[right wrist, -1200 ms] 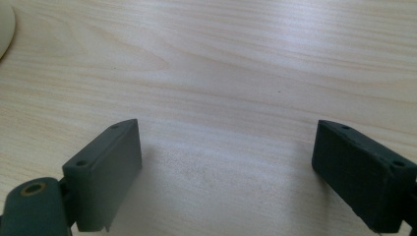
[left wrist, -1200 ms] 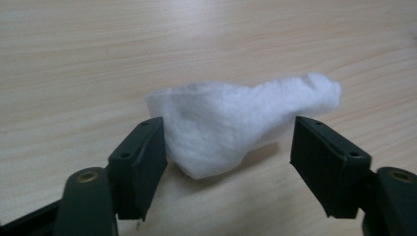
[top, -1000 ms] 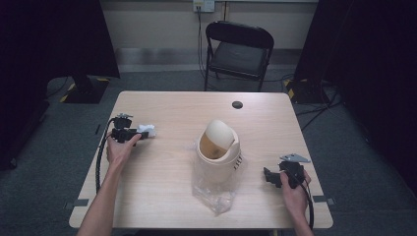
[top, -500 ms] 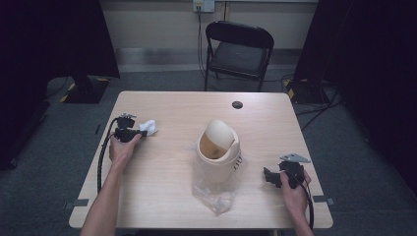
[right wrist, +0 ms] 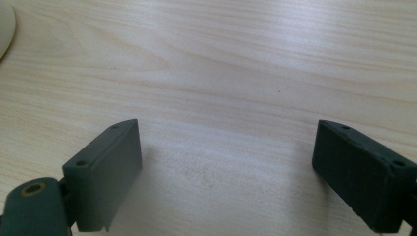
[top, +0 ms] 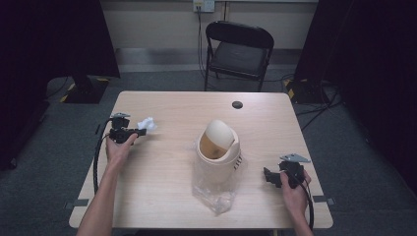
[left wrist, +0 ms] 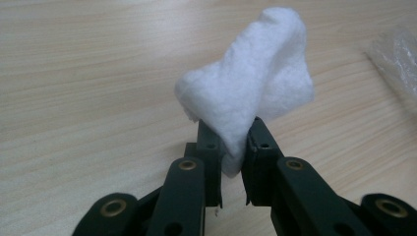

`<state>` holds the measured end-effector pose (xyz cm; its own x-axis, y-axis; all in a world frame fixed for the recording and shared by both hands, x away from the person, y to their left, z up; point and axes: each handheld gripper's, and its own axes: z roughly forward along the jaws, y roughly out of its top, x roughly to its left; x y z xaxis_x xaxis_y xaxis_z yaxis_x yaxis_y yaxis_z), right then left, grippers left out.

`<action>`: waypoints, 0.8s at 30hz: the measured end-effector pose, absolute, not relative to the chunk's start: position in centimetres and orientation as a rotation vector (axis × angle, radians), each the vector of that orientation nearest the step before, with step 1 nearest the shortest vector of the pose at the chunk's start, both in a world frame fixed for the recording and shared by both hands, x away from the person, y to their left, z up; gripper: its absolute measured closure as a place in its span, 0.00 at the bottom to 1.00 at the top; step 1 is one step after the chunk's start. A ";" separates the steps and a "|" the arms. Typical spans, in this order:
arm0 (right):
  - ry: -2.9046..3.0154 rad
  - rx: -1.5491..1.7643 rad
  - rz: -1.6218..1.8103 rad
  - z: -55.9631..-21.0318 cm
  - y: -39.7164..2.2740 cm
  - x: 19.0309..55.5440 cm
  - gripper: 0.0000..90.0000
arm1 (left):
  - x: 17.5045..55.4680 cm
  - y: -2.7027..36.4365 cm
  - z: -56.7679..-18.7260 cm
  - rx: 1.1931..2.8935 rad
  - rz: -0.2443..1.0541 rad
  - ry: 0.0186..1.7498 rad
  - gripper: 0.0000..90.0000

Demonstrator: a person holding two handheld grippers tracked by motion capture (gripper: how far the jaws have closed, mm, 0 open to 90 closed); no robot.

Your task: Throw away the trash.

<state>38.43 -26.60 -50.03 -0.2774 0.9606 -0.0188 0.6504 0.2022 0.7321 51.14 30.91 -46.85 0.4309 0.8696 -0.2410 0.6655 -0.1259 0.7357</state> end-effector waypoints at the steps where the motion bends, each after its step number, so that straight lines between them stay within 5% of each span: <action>1: 2.004 1.495 0.857 -50.0 -26.6 38.4 0.12 | 51.0 30.7 -46.8 1.866 0.312 1.294 0.89; 24: 2.004 1.495 0.856 -50.0 -26.6 38.4 0.12 | 45.0 28.4 -44.2 1.824 0.341 1.148 0.89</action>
<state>38.43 -26.59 -50.03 -0.2770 0.9607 -0.0190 0.6506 0.2021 0.7320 44.96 28.41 -44.21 0.5257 0.8202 -0.2257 0.5643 -0.1377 0.8140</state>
